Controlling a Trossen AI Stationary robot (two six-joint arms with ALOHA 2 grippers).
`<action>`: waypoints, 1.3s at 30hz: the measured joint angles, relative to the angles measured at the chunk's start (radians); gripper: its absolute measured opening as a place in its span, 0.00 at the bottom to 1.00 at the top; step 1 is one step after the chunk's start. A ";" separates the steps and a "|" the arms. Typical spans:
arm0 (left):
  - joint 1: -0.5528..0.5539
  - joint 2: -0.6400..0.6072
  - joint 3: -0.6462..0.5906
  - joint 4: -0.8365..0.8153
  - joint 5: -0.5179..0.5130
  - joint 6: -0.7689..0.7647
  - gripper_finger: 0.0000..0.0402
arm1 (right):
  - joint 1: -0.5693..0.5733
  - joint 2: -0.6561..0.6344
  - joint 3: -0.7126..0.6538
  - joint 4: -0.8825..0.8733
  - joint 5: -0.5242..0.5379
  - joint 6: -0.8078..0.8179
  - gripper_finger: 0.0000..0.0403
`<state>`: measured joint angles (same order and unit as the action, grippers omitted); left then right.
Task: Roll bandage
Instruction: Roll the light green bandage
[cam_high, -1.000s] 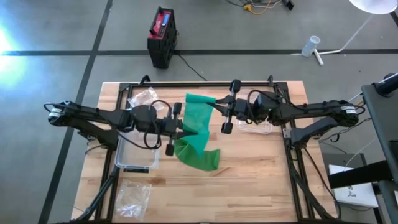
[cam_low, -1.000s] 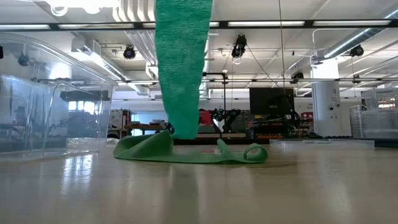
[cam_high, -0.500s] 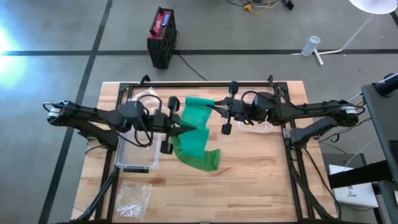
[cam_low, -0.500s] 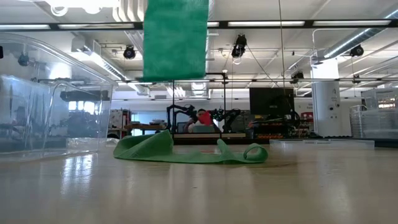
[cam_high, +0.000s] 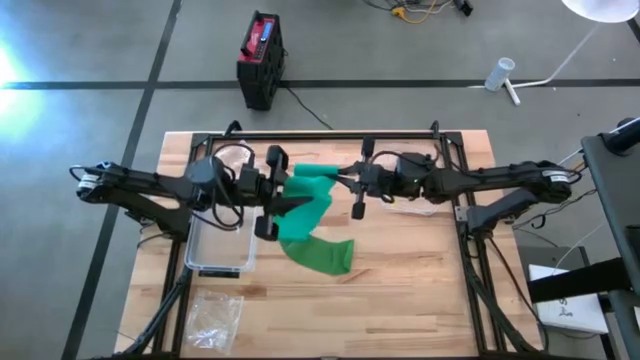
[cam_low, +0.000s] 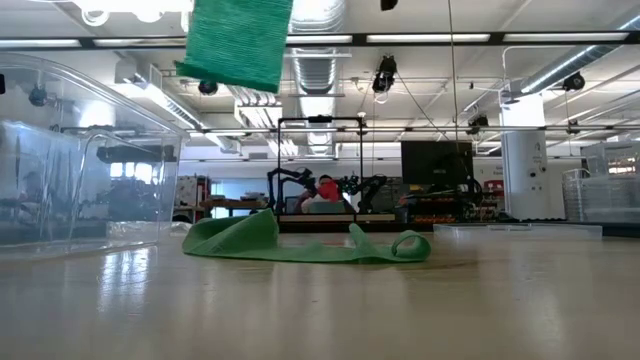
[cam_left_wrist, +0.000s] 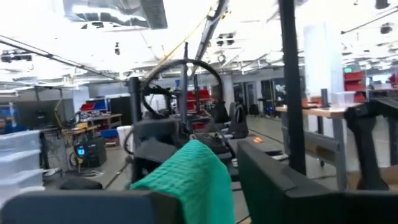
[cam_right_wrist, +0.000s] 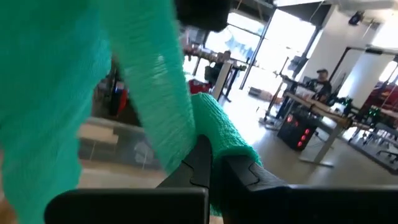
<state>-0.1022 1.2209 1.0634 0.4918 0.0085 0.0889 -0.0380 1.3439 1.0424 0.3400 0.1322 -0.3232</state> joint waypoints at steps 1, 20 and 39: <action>0.011 0.000 0.000 0.004 -0.007 -0.006 0.30 | 0.000 0.005 -0.001 -0.004 0.000 0.000 0.01; 0.351 -0.011 0.000 -0.131 0.039 -0.353 0.73 | 0.005 0.011 -0.005 -0.189 -0.176 0.100 0.01; 0.471 0.019 0.000 -0.463 0.367 -0.282 0.86 | 0.007 -0.025 0.031 -0.295 -0.640 0.201 0.01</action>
<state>0.3687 1.2401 1.0634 0.0292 0.3755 -0.1932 -0.0307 1.3189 1.0738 0.0455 -0.5080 -0.1221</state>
